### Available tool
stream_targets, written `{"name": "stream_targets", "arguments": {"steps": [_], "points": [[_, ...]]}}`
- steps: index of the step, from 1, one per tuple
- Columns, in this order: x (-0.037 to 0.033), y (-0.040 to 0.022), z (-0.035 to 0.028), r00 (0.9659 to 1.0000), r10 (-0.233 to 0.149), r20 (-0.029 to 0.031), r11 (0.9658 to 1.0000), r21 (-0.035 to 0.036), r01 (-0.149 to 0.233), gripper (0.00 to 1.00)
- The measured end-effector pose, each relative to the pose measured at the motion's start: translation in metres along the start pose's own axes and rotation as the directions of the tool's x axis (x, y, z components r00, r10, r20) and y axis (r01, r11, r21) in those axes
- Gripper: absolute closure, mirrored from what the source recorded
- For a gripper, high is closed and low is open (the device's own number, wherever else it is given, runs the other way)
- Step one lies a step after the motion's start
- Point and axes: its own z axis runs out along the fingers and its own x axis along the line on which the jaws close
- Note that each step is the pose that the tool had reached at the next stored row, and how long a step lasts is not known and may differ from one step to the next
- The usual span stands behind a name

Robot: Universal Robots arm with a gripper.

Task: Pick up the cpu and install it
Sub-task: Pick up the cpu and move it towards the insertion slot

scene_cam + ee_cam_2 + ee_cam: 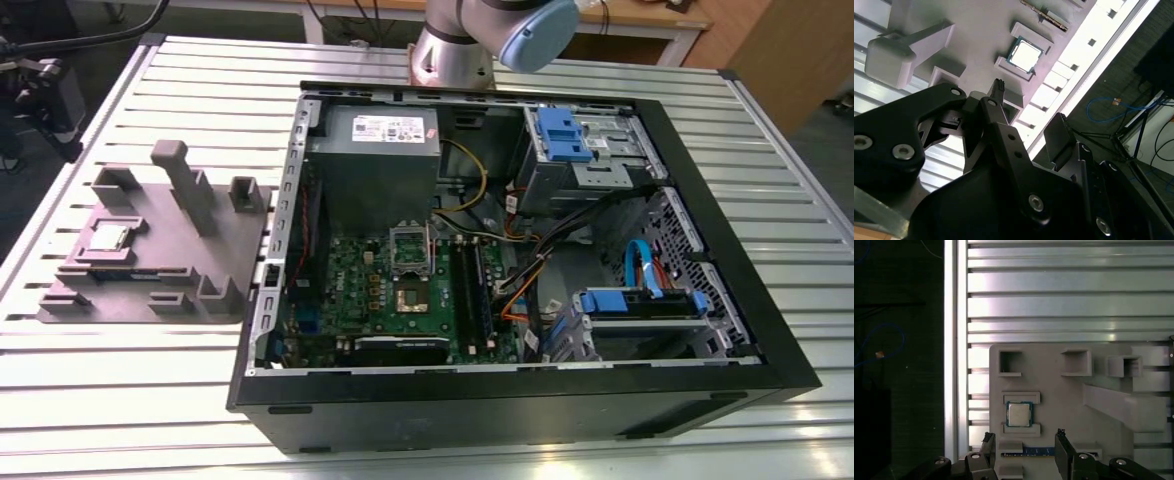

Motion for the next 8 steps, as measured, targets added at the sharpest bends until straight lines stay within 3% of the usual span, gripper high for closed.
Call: {"name": "stream_targets", "arguments": {"steps": [8], "points": [[0.0,-0.0001,0.0017,1.0,0.0,0.0,1.0,0.0,0.0,0.41]]}}
